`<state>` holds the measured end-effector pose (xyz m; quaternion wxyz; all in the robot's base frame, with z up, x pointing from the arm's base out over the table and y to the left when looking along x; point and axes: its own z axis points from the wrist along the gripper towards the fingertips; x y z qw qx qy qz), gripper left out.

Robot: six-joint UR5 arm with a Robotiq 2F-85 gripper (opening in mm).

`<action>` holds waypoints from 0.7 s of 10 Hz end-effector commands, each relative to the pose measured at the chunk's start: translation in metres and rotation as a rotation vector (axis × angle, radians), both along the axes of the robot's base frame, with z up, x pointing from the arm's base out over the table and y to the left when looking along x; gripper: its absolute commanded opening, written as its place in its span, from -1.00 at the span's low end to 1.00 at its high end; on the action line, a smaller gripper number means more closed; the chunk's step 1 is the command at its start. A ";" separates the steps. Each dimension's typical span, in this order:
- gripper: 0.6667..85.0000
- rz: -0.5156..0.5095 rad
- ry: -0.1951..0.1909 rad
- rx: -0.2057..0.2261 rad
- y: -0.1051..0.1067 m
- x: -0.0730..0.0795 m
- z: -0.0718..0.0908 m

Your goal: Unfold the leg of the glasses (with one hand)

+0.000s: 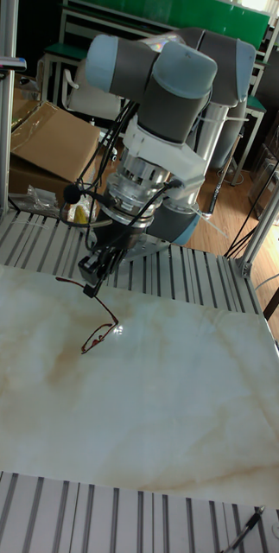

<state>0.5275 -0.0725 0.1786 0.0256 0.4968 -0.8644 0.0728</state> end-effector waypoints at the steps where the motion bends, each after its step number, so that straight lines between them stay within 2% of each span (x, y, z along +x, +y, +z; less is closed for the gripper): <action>1: -0.98 0.019 -0.004 0.011 -0.002 0.000 0.000; 3: -0.98 0.057 0.004 -0.032 -0.023 -0.005 0.000; 5: -0.98 0.092 -0.008 -0.072 -0.043 -0.004 -0.007; 7: -0.98 0.096 -0.016 -0.067 -0.045 -0.002 -0.013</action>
